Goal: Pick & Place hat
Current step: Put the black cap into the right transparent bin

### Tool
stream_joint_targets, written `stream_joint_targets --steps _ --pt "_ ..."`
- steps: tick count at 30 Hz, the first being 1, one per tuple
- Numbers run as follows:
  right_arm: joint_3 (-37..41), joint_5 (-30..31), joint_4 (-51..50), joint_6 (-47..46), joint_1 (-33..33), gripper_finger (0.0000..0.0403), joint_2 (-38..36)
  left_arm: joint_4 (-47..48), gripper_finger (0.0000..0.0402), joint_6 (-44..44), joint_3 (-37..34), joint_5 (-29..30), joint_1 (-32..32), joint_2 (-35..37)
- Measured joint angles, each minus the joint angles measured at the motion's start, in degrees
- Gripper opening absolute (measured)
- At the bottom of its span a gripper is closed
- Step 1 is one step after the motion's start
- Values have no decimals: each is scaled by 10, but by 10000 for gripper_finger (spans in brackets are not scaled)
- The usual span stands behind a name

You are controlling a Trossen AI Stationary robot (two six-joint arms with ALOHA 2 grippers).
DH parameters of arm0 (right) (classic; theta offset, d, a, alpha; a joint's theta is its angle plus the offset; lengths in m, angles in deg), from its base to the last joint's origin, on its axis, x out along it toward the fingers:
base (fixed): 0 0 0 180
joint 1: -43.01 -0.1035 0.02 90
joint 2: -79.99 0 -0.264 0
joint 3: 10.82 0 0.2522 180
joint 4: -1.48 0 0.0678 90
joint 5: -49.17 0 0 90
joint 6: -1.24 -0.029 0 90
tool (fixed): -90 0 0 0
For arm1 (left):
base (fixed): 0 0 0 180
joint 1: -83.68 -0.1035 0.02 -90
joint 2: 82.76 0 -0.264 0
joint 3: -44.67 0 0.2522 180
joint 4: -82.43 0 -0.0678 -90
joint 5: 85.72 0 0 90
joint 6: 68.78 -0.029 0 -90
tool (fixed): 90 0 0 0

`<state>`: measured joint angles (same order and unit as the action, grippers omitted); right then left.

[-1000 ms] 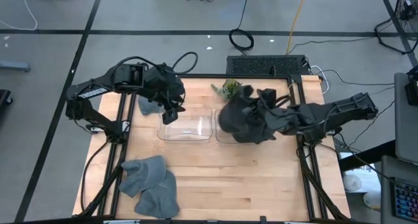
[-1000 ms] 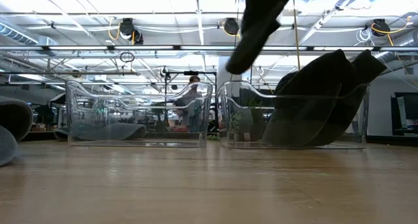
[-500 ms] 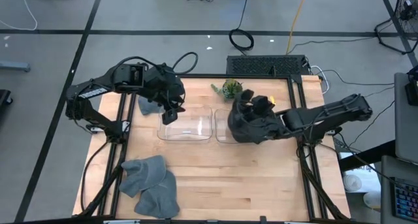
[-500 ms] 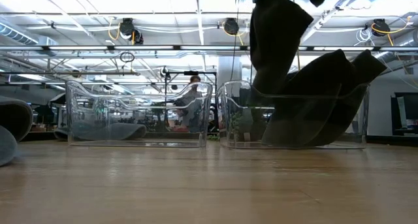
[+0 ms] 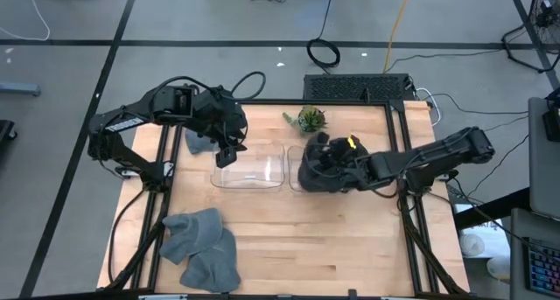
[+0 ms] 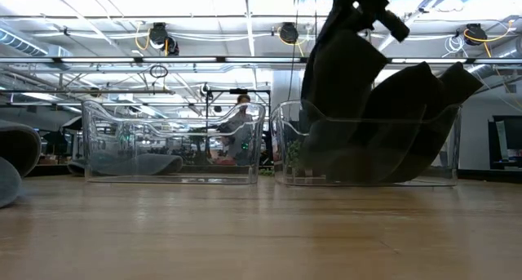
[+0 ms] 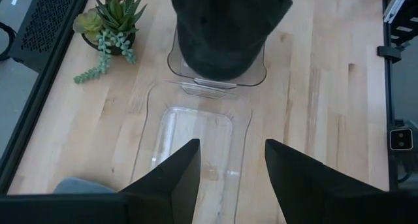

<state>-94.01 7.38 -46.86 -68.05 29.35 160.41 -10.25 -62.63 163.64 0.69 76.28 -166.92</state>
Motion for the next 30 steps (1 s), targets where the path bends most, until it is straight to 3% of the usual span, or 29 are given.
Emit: stream_joint_targets --steps 10,21,30 --pt "111 -35 74 -43 5 11 1 0 182 -5 0 0 0 0" --pt "143 -48 91 -39 7 13 -7 -1 182 -4 0 1 0 0" --pt "143 -53 112 21 7 102 -72 -1 182 -4 0 2 0 0"
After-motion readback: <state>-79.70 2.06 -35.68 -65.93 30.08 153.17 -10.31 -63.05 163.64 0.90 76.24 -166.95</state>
